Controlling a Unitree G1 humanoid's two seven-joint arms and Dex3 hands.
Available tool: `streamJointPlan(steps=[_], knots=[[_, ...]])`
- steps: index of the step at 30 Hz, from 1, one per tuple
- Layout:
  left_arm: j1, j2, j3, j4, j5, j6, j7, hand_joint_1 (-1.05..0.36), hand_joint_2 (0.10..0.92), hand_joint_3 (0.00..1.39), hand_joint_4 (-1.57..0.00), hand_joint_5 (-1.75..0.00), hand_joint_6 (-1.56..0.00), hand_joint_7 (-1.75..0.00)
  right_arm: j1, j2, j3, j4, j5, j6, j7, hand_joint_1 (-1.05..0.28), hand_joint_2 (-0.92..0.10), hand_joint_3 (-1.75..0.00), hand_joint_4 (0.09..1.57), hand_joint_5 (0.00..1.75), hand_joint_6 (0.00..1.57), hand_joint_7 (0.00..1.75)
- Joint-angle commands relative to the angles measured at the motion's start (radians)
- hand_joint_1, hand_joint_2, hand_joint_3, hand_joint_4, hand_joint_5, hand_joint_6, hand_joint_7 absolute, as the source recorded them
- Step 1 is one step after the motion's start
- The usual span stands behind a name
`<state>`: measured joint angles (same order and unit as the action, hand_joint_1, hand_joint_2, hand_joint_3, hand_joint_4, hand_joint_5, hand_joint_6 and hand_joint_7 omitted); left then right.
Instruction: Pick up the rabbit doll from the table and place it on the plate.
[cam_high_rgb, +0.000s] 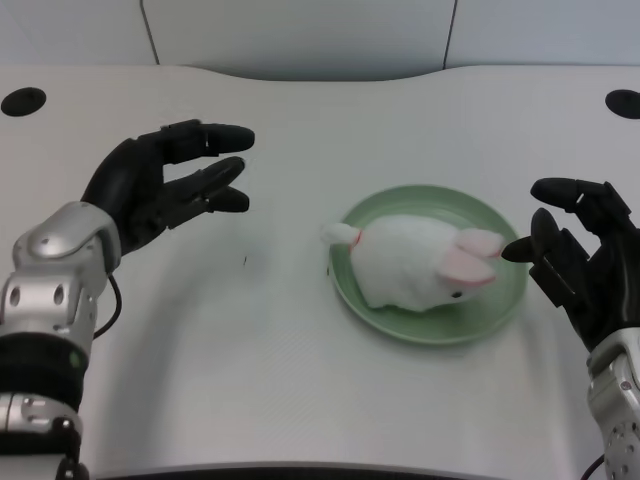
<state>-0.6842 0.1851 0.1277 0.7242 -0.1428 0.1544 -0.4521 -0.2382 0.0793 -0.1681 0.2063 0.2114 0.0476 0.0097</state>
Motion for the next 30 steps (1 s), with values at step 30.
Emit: streamJointPlan(steps=[30], knots=[[0.639,-0.019,0.147,-0.651,-0.221,0.251,0.12,-0.38,0.921,0.52,-0.75,-1.67,-0.75,-1.34,-0.014,-0.056,-0.017,0.001,0.002,0.012,0.02,-0.27,-0.92,-0.63,0.36,1.69,0.31,1.45]])
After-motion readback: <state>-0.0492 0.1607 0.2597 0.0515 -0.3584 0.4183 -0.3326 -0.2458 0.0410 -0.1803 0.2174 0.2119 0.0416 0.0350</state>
